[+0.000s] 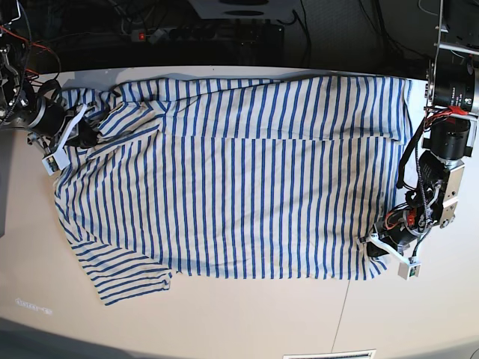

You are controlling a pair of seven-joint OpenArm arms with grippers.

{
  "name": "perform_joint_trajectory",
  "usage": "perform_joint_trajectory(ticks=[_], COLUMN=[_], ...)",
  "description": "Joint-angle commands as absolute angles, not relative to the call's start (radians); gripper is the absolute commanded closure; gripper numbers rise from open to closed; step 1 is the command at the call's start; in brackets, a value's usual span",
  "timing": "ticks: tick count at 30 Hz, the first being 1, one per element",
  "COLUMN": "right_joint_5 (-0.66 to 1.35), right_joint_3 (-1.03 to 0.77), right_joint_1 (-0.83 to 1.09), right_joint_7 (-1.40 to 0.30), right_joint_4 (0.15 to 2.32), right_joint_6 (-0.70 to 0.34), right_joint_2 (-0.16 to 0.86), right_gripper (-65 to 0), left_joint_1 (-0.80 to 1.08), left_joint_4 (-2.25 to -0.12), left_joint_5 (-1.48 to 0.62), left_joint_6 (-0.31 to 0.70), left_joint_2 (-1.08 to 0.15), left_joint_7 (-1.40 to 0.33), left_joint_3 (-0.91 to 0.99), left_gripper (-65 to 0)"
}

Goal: Fold the T-shirt properly
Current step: 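Release the right gripper from the shoulder and lift it away, then move the right gripper to the other hem corner and grasp it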

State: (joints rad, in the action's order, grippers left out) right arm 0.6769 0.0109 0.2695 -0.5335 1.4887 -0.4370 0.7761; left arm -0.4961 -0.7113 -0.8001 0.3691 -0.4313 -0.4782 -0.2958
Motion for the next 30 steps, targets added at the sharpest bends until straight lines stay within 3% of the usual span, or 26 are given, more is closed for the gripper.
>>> perform_joint_trajectory(ticks=[1, 9, 15, 30], right_joint_5=[0.682, 0.662, 0.702, 0.798], right_joint_3=[0.004, -0.01, -0.121, -0.336], right_joint_1=[0.283, 0.402, 0.479, 0.488], right_joint_7=[-0.543, -0.543, -0.543, -0.562], right_joint_4=[1.499, 1.499, 1.499, 1.621], right_joint_6=[-0.498, -0.498, -0.498, -0.502], right_joint_2=[0.797, 0.797, 0.795, 0.795], right_gripper=[0.0, 0.0, 0.0, 0.0], left_joint_1=[-0.52, -0.52, -0.52, -0.52], left_joint_4=[-0.72, -0.72, -0.72, -0.72], left_joint_5=[-0.79, -0.789, -0.795, -0.795], left_joint_6=[0.39, 0.389, 0.389, 0.389], left_joint_2=[-0.441, -0.44, -0.44, -0.434], left_joint_7=[-0.474, -0.471, -0.47, -0.472], left_joint_3=[-0.294, -0.294, -0.294, -0.294], left_gripper=[0.0, 0.0, 0.0, 0.0])
